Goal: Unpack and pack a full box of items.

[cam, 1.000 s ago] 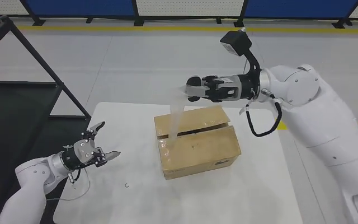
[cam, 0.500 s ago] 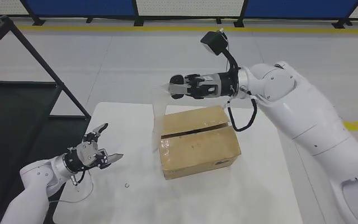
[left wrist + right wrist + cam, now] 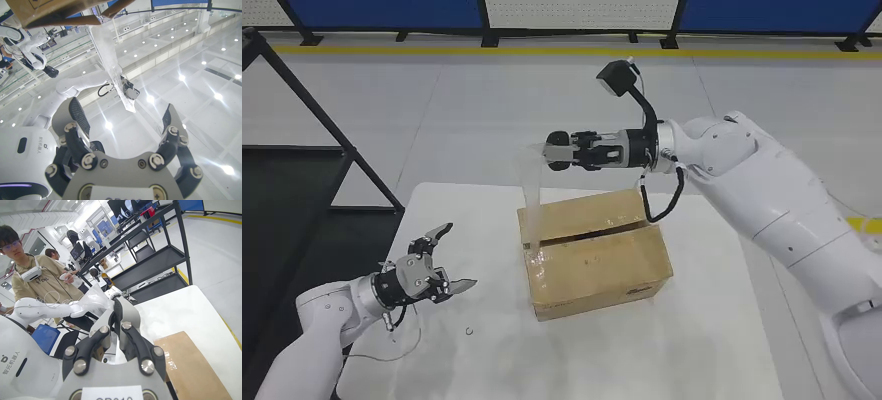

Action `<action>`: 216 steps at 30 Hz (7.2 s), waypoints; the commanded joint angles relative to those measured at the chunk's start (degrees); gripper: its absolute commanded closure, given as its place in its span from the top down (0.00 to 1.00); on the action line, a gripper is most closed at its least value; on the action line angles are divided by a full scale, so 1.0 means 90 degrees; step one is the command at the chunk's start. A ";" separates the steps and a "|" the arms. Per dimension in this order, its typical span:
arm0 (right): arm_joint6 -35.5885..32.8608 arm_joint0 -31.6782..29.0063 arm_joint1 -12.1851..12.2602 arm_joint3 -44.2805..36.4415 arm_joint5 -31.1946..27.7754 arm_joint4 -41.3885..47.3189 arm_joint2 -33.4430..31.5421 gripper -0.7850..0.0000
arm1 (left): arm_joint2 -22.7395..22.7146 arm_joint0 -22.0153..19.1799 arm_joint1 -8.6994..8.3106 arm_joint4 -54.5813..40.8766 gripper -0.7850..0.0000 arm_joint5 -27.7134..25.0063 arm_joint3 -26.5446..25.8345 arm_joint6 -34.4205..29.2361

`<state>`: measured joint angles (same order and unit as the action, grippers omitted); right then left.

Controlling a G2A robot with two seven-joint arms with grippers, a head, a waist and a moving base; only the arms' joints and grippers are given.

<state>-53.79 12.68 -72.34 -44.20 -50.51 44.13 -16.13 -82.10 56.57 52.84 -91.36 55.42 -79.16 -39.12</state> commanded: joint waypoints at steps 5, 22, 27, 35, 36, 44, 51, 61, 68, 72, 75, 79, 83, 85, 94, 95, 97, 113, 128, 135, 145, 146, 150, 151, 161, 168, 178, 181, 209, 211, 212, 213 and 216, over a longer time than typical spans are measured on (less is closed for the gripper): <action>0.0001 0.0000 0.0001 -0.0008 -0.0001 0.0003 -0.0003 0.00 | 0.0182 -0.0118 0.0023 0.0011 1.00 0.0264 -0.0010 0.0118; 0.0991 -0.0551 0.0100 -0.0765 -0.0540 -0.0898 -0.0776 0.00 | 0.0404 0.0094 0.0130 -0.0294 1.00 -0.0393 -0.0404 0.0888; 0.1005 -0.0690 0.0142 -0.1008 -0.0547 -0.0870 -0.1063 0.00 | 0.0670 0.0015 0.0206 0.0084 1.00 -0.1077 -0.0630 0.1294; 0.0844 -0.0930 0.0228 -0.1379 -0.0359 -0.0843 -0.1480 0.00 | 0.1160 -0.0134 0.0345 0.0950 0.56 -0.2288 -0.0964 0.1249; 0.0829 -0.0958 0.0238 -0.1422 -0.0330 -0.0864 -0.1527 0.00 | 0.1200 -0.0133 0.0357 0.1082 0.45 -0.2450 -0.0989 0.1219; 0.0835 -0.1187 0.0294 -0.1675 -0.0161 -0.1098 -0.1896 0.00 | 0.1273 -0.0020 0.0423 0.1634 0.00 -0.3376 -0.1095 0.0740; 0.0800 -0.1351 0.0313 -0.1818 -0.0056 -0.1248 -0.2164 0.00 | 0.1219 0.0063 0.0432 0.1908 0.00 -0.3434 -0.1113 0.0369; 0.0661 -0.1602 0.0347 -0.1770 0.0064 -0.1311 -0.2528 0.00 | 0.0862 0.0312 0.0433 0.2275 0.00 -0.4034 -0.1382 0.0439; 0.0497 -0.1797 0.0374 -0.1800 0.0145 -0.1245 -0.2761 0.00 | 0.0622 0.0424 0.0430 0.2068 0.73 -0.3770 -0.1435 0.0400; 0.0424 -0.1853 0.0350 -0.1901 0.0227 -0.1221 -0.2817 0.00 | 0.0629 0.0409 0.0451 0.2010 1.00 -0.3670 -0.1398 0.0424; 0.0385 -0.1849 0.0323 -0.1948 0.0295 -0.1215 -0.2854 0.00 | 0.0676 0.0383 0.0476 0.1993 1.00 -0.3661 -0.1375 0.0447; 0.0338 -0.1828 0.0290 -0.1996 0.0369 -0.1235 -0.2913 0.00 | 0.0755 0.0337 0.0517 0.1884 1.00 -0.3612 -0.1308 0.0493; 0.0382 -0.1819 0.0266 -0.2031 0.0414 -0.1319 -0.3001 0.00 | 0.0902 0.0276 0.0561 0.1874 1.00 -0.3546 -0.1271 0.0506; 0.0434 -0.1835 0.0253 -0.2075 0.0439 -0.1382 -0.3038 0.00 | 0.0975 0.0253 0.0582 0.1914 1.00 -0.3548 -0.1275 0.0504; 0.0485 -0.1927 0.0206 -0.2201 0.0575 -0.1553 -0.3168 0.00 | 0.1111 0.0181 0.0665 0.2037 1.00 -0.3800 -0.1355 0.0517; 0.0477 -0.1935 0.0199 -0.2200 0.0578 -0.1559 -0.3179 0.00 | 0.1121 0.0176 0.0673 0.2047 0.92 -0.3813 -0.1368 0.0542; 0.0453 -0.1950 0.0185 -0.2199 0.0578 -0.1561 -0.3196 0.00 | 0.1158 0.0152 0.0691 0.2073 0.77 -0.3811 -0.1392 0.0599; 0.0199 -0.2095 0.0130 -0.2063 0.0579 -0.1602 -0.3432 0.00 | 0.1219 0.0030 0.0779 0.2345 0.00 -0.3743 -0.1482 0.0641; -0.0170 -0.2422 0.0199 -0.1946 0.0600 -0.1458 -0.3819 0.84 | 0.0461 0.0463 0.0728 0.2609 0.00 -0.4161 -0.1844 0.0849; -0.0726 -0.2612 0.0331 -0.1688 0.0729 -0.1416 -0.4123 1.00 | 0.0183 0.0470 0.0732 0.2378 0.00 -0.3974 -0.1886 0.1162; -0.0952 -0.3194 0.0673 -0.1987 0.0954 -0.1710 -0.4721 1.00 | 0.0185 0.0319 0.0770 0.2324 0.00 -0.3791 -0.1895 0.1363; -0.0974 -0.3236 0.0706 -0.2028 0.0976 -0.1786 -0.4769 1.00 | 0.0190 0.0311 0.0773 0.2341 0.00 -0.3782 -0.1891 0.1378; -0.0978 -0.3417 0.0853 -0.2209 0.0980 -0.2096 -0.4985 1.00 | 0.0157 0.0299 0.0785 0.2304 0.00 -0.3768 -0.1854 0.1414; -0.0960 -0.3470 0.0893 -0.2267 0.0962 -0.2159 -0.5043 1.00 | 0.0144 0.0304 0.0787 0.2303 0.00 -0.3767 -0.1848 0.1419; -0.0761 -0.3996 0.1274 -0.2430 0.0763 -0.2456 -0.5550 1.00 | 0.0091 0.0336 0.0812 0.2293 0.00 -0.3732 -0.1805 0.1484; -0.0626 -0.4230 0.1447 -0.2290 0.0627 -0.2458 -0.5698 1.00 | 0.0204 0.0281 0.0849 0.2321 0.00 -0.3702 -0.1773 0.1535; -0.0466 -0.4400 0.1618 -0.2142 0.0468 -0.2366 -0.5730 1.00 | 0.0323 0.0163 0.0894 0.2379 0.00 -0.3621 -0.1671 0.1577; -0.0432 -0.4423 0.1660 -0.2144 0.0434 -0.2353 -0.5724 1.00 | 0.0346 0.0135 0.0905 0.2403 0.00 -0.3611 -0.1633 0.1577; 0.0236 -0.4504 0.1794 -0.1863 0.0155 -0.2456 -0.5764 1.00 | 0.0506 0.0128 0.1003 0.2483 0.00 -0.3512 -0.1396 0.1514; 0.0238 -0.4529 0.1786 -0.1888 0.0158 -0.2438 -0.5731 1.00 | 0.0542 0.0108 0.1015 0.2480 0.00 -0.3508 -0.1375 0.1522; 0.0194 -0.4551 0.1783 -0.1925 0.0141 -0.2408 -0.5705 1.00 | 0.0562 0.0097 0.1021 0.2487 0.00 -0.3505 -0.1375 0.1518; 0.0108 -0.4577 0.1782 -0.1973 0.0120 -0.2363 -0.5675 1.00 | 0.0573 0.0086 0.1026 0.2489 0.00 -0.3509 -0.1370 0.1522; -0.0176 -0.4701 0.1791 -0.2366 0.0177 -0.2037 -0.5506 1.00 | 0.0584 0.0060 0.1039 0.2477 0.00 -0.3513 -0.1381 0.1515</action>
<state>-54.66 -29.16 -56.31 -63.81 -49.46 24.82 -66.30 -76.82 57.17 62.16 -68.98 23.83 -91.52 -25.43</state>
